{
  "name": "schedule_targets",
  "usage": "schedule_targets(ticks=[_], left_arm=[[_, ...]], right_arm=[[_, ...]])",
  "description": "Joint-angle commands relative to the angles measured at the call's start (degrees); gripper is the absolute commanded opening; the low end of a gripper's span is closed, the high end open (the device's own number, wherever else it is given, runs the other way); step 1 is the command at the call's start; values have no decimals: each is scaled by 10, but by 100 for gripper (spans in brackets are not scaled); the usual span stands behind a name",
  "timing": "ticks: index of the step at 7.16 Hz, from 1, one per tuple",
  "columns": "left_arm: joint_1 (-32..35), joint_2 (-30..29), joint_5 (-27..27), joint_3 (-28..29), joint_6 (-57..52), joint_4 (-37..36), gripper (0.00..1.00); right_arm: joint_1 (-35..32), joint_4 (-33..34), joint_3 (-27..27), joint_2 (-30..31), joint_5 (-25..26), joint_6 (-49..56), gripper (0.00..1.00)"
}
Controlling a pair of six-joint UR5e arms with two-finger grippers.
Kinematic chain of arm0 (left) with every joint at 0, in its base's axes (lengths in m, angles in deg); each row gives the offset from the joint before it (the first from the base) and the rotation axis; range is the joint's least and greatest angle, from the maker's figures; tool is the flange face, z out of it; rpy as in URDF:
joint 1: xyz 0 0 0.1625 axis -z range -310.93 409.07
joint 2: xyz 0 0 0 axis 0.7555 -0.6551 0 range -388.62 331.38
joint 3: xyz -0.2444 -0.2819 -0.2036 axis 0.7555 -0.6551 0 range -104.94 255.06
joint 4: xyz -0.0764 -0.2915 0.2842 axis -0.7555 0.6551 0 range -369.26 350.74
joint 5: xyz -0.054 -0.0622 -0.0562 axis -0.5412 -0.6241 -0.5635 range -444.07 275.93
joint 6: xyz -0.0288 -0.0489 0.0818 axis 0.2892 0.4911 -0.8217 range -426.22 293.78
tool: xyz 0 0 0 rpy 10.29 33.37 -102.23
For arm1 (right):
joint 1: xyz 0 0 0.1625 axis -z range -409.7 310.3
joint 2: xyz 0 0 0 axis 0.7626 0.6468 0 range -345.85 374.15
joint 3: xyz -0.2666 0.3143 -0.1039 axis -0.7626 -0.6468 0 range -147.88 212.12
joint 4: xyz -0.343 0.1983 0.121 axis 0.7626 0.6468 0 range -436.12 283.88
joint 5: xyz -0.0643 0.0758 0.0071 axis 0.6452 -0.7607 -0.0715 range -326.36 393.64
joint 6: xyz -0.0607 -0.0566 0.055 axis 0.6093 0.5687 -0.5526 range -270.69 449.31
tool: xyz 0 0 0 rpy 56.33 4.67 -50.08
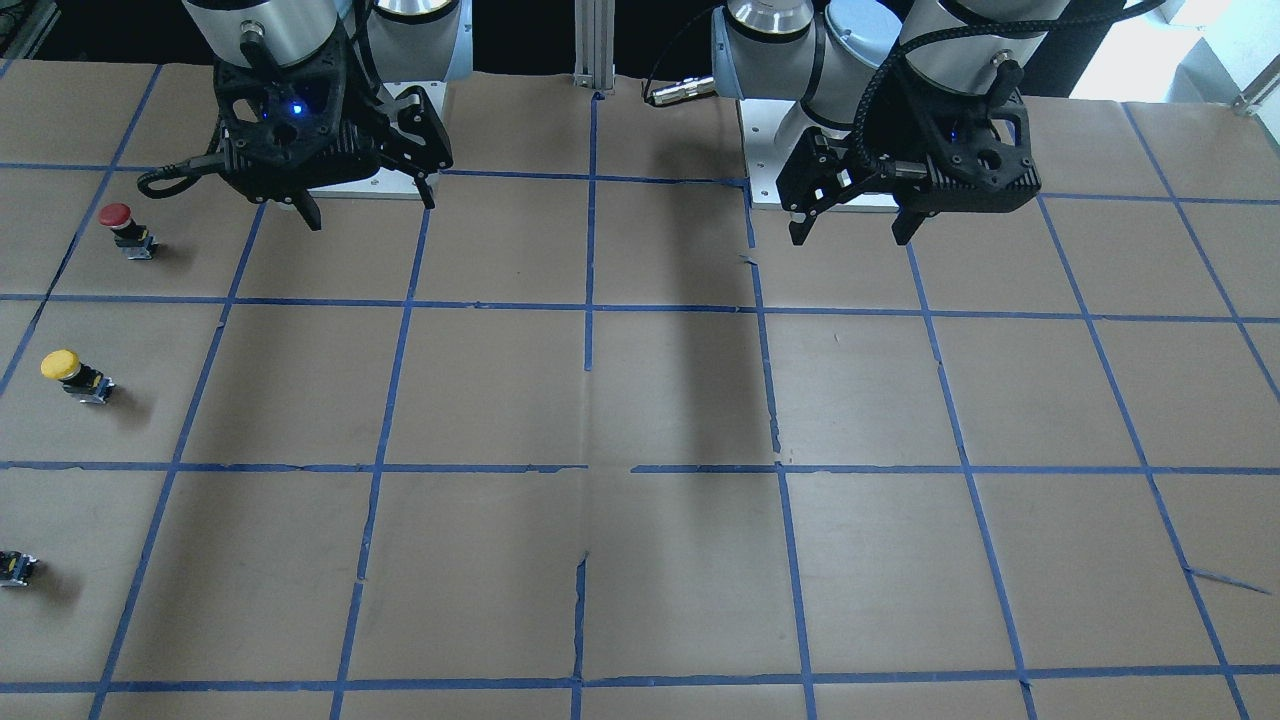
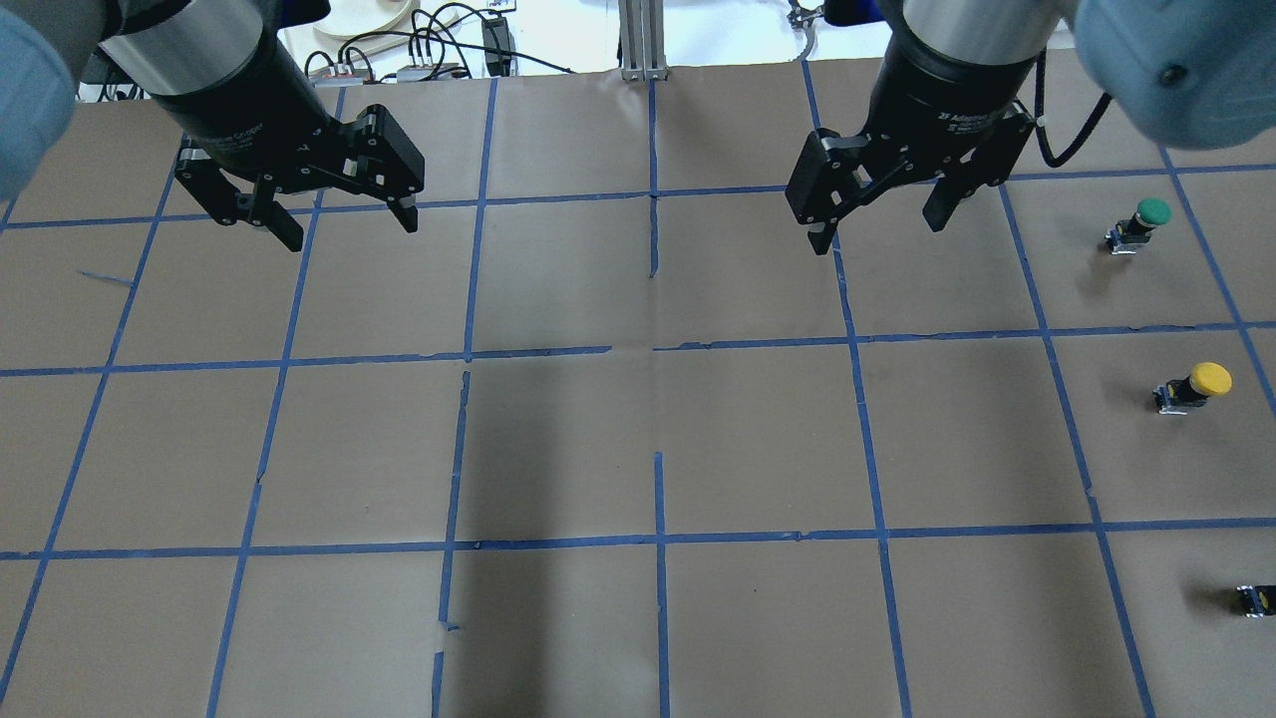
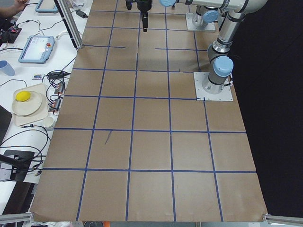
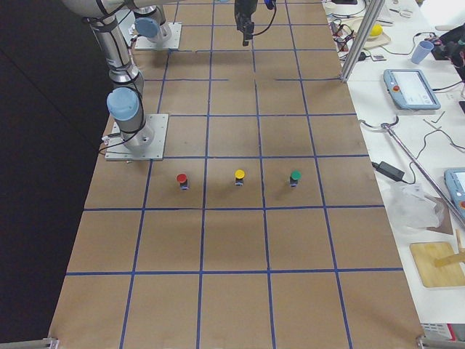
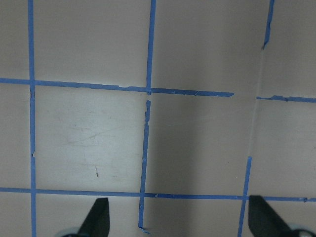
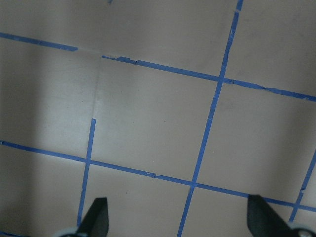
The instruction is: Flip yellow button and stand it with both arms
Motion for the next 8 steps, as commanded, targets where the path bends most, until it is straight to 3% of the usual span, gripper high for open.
schedule_targets(ticks=[1, 8], left_arm=[[1, 0, -2, 0, 3, 1, 100], [-5, 7, 20, 0, -2, 1, 100]], right_arm=[[-4, 1, -4, -3, 0, -33, 100], [-15, 12, 3, -5, 2, -27, 100]])
